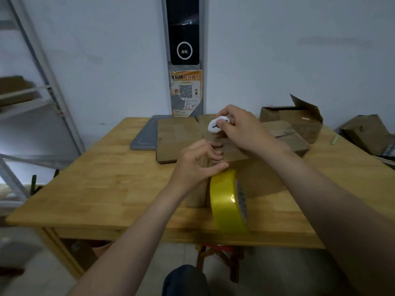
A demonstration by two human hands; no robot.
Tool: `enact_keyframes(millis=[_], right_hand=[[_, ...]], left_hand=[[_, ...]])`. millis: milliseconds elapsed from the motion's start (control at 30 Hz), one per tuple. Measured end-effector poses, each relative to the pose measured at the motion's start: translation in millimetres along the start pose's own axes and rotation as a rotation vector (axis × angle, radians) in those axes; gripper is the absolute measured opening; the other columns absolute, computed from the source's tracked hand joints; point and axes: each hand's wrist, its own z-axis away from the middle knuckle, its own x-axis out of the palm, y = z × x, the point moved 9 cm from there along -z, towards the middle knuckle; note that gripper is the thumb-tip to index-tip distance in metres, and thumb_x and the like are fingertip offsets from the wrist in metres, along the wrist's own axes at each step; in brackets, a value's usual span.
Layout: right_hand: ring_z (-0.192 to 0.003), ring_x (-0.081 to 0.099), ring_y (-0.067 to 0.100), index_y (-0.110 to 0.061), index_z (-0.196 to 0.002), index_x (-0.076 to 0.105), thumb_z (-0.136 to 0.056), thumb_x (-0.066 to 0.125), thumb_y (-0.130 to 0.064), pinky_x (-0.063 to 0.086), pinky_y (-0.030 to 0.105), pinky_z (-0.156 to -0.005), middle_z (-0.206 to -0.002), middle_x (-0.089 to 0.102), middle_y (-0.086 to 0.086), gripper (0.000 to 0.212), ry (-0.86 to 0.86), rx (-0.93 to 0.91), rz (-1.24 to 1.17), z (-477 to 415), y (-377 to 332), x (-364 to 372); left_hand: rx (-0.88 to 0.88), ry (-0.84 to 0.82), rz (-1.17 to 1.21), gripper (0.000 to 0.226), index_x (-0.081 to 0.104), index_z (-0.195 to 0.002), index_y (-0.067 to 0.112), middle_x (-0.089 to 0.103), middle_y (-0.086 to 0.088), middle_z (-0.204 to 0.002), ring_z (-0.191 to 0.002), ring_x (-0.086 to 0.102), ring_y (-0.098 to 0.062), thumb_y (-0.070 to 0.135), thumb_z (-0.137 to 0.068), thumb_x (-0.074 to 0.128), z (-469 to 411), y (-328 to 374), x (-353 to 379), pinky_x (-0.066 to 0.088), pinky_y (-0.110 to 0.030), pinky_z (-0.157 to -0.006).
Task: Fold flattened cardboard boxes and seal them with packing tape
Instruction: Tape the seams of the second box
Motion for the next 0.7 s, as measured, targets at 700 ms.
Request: enact_keyframes(millis=[700], right_hand=[[-0.081, 0.074, 0.008, -0.016, -0.112, 0.057, -0.106, 0.049, -0.022, 0.058, 0.028, -0.077, -0.096, 0.073, -0.001, 0.012, 0.240, 0.102, -0.314, -23.3, 58.9, -18.8]], left_hand=[[-0.410, -0.280, 0.111, 0.021, 0.065, -0.086, 0.026, 0.066, 0.019, -0.132, -0.146, 0.036, -0.005, 0.027, -0.082, 0.085, -47.4, -101.2, 19.0, 0.026, -0.046, -0.122]])
